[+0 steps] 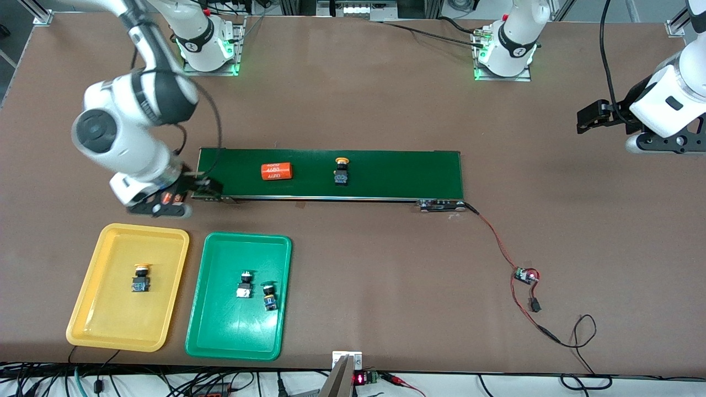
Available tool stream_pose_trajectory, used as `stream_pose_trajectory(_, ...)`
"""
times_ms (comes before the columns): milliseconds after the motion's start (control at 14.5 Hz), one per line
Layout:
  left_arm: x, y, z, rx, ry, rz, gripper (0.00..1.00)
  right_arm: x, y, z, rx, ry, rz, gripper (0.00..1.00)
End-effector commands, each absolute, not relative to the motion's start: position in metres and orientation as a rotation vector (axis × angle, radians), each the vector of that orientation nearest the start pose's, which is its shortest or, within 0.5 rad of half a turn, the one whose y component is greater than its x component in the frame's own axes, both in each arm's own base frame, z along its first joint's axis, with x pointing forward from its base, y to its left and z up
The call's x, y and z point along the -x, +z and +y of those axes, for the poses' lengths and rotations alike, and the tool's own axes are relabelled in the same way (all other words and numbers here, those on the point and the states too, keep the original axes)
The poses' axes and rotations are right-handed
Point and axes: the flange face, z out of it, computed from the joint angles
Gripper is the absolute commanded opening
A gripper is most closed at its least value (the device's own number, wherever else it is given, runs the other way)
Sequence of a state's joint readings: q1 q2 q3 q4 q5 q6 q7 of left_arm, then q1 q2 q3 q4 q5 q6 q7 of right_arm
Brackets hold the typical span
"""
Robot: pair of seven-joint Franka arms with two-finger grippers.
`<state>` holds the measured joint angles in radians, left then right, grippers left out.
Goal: Sort buttons by color to trays
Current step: 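Reach the right gripper back to the belt and grasp the second yellow button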
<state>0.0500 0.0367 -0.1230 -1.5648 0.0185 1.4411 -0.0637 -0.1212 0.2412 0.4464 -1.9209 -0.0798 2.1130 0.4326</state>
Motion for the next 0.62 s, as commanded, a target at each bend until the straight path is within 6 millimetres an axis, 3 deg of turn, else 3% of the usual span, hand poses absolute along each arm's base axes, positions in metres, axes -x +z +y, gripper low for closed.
stream_pose_trajectory(0, -0.547, 0.602, -0.037, 3.103, 0.252, 0.015, 1.0, -0.552, 0.379, 0.21, 3.107, 0.067, 0.147, 1.0)
stream_pose_trajectory(206, -0.547, 0.601, -0.037, 3.103, 0.255, 0.015, 1.0, -0.537, 0.378, 0.249, 3.099, 0.052, 0.153, 1.0)
stream_pose_trajectory(550, -0.547, 0.6, -0.037, 3.103, 0.255, 0.017, 1.0, -0.51, 0.354, 0.304, 3.079, 0.045, 0.195, 1.0)
